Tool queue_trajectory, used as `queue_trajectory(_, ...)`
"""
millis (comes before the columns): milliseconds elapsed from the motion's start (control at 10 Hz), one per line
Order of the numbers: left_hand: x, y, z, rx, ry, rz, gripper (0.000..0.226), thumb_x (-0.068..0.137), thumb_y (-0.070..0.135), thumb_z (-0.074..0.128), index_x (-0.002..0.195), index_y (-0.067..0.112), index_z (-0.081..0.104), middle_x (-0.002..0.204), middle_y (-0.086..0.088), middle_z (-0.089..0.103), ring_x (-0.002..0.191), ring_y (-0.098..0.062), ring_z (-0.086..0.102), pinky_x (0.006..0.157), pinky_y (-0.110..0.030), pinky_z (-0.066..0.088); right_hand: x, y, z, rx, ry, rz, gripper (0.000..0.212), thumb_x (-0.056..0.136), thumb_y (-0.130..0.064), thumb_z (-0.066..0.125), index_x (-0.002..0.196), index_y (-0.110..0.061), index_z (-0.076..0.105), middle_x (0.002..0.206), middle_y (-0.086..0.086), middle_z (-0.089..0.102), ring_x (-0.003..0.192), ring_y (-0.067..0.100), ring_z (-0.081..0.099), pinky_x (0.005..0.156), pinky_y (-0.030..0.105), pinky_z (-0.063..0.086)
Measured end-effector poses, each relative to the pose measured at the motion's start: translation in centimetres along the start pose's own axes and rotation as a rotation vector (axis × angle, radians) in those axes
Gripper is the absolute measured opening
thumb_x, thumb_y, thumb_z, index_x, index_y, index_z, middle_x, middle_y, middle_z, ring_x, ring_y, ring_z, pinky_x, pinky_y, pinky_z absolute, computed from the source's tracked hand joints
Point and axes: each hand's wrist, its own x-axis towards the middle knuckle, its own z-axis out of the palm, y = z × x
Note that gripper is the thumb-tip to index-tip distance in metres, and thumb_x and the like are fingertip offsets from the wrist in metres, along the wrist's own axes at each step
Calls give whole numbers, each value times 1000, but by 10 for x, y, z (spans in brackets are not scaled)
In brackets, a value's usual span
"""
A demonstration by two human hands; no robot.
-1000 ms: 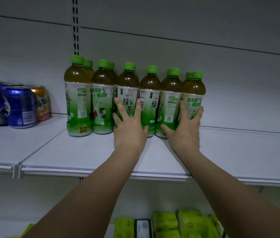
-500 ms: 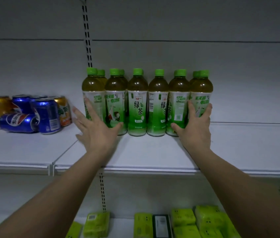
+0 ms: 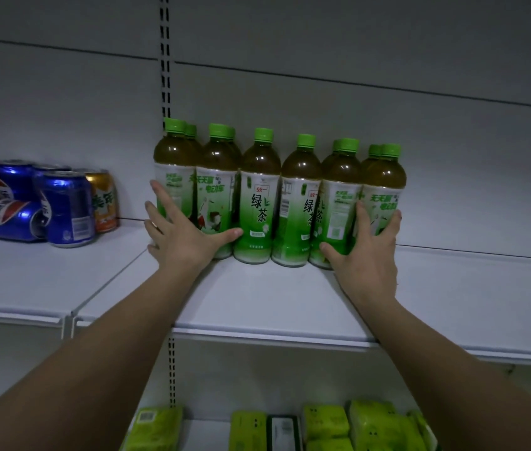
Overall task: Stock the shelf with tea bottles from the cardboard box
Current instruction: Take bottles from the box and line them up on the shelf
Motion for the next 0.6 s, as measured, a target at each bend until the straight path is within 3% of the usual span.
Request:
queue_trajectory(400, 1, -4, -5, 8, -71, 26, 154, 48, 63, 84, 142, 33, -35, 161, -14, -13, 149, -34, -3, 116, -61, 12, 0, -3, 4, -36, -33, 14, 91, 81, -47, 70, 151, -37, 12, 161, 10, -13, 146, 37, 17, 104, 51, 41)
queue_trajectory(500, -7, -12, -21, -36, -229, 39, 147, 56, 64, 79, 143, 29, -35, 159, -17, -17, 148, -34, -10, 120, -52, 4, -6, -5, -2, -39, -84, 25, 95, 81, -46, 70, 152, -36, 8, 161, 10, -17, 147, 38, 13, 106, 55, 38)
queue_trajectory(600, -27, -16, -39, 167, -338, 92, 130, 66, 81, 55, 147, 23, -28, 160, -15, -18, 148, -34, -10, 119, -54, 3, -18, -4, -18, -73, -170, 64, 94, 82, -45, 70, 152, -35, 8, 161, 10, -10, 146, 37, 14, 108, 60, 35)
